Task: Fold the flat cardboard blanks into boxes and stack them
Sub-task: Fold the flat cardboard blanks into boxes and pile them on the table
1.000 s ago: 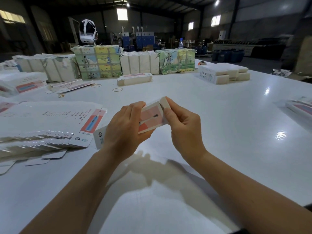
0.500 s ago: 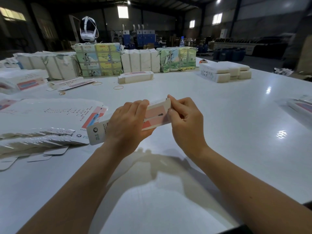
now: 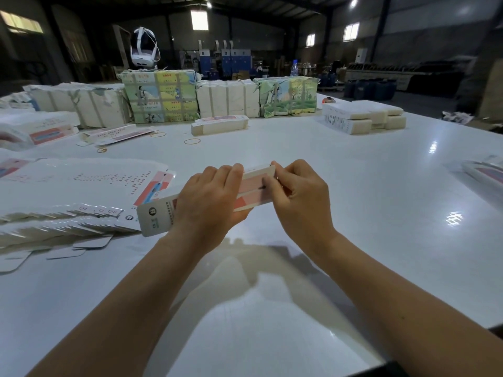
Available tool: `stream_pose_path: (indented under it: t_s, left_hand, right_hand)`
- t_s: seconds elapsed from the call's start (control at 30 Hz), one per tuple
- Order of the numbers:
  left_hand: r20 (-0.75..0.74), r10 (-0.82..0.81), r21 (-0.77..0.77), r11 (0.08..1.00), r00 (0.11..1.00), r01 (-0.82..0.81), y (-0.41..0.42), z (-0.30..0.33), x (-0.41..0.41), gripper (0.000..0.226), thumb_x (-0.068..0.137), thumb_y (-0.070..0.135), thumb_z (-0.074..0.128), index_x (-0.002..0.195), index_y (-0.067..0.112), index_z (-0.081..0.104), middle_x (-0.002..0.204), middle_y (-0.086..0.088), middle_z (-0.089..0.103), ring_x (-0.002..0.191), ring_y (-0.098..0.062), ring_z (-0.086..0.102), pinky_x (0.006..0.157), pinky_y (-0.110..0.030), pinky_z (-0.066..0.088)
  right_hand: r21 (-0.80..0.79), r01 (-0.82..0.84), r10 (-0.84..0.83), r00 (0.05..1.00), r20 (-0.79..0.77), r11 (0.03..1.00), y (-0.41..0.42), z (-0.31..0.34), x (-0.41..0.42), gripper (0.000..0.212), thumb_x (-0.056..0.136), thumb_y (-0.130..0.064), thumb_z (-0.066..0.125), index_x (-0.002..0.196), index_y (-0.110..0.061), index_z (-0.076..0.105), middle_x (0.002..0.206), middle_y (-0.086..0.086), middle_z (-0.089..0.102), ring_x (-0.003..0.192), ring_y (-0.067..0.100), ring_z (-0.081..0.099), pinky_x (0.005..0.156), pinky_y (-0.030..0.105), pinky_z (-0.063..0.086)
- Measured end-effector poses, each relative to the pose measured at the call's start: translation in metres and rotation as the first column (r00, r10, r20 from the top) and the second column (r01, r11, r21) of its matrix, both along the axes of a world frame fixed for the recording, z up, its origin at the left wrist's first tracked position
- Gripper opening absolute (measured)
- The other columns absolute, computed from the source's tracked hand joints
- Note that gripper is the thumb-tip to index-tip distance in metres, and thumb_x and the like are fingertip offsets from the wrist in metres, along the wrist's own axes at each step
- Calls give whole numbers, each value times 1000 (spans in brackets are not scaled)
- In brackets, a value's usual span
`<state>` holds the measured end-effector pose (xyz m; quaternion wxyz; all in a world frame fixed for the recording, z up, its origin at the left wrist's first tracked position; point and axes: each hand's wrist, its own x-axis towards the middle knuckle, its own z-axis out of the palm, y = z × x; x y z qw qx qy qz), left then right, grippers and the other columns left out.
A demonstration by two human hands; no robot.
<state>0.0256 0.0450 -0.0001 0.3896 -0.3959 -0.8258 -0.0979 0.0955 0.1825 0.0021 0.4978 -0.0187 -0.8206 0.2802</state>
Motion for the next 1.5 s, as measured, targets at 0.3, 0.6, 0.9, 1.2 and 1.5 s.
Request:
stream_pose_path:
  t_s: [0.3,0.6,0.9,1.2,1.5]
  left_hand:
    - [-25,47,4,999,999,-47,8,-1,5,63,63,32,85,110,-2,60,91,-17,66,69,-32,61,56,-35,51]
    - [-58,86,-10,996,995,-86,17,-3,12,62,64,31,84,110,-3,60,90,-19,65,68,-34,60,58,-39,52]
    - [-44,162,-21,986,986,-163,23,-2,18,65,64,35,84,112,-1,60,92,-17,66,70,-32,61,61,-38,52]
    - [18,131,5,991,991,-131,23,-3,24,63,60,33,87,105,-3,63,82,-16,65,62,-30,60,52,-34,51]
    - [182,56,150,985,982,-84,9,-3,5,62,70,34,81,117,1,56,96,-19,64,74,-33,61,62,-40,51]
  right_hand:
    - [-107,-33,41,997,67,994,3,4,0,17,92,-12,58,93,-4,73,78,3,52,67,19,53,64,24,40]
    - [-381,-77,52,996,-76,921,3,4,-1,14,86,-2,64,94,-4,75,76,-3,56,69,5,54,67,11,43]
    - [-466,-82,64,996,-55,881,8,5,-2,16,86,-8,66,78,-20,71,77,-5,64,72,4,60,67,9,44]
    - [-250,-57,39,996,-76,966,8,0,-1,13,86,-1,64,90,-5,76,78,5,62,68,6,56,65,16,45]
    - [-201,-122,121,993,-15,972,6,-4,-3,10,85,-5,66,89,-6,75,76,-4,59,65,0,54,63,8,39]
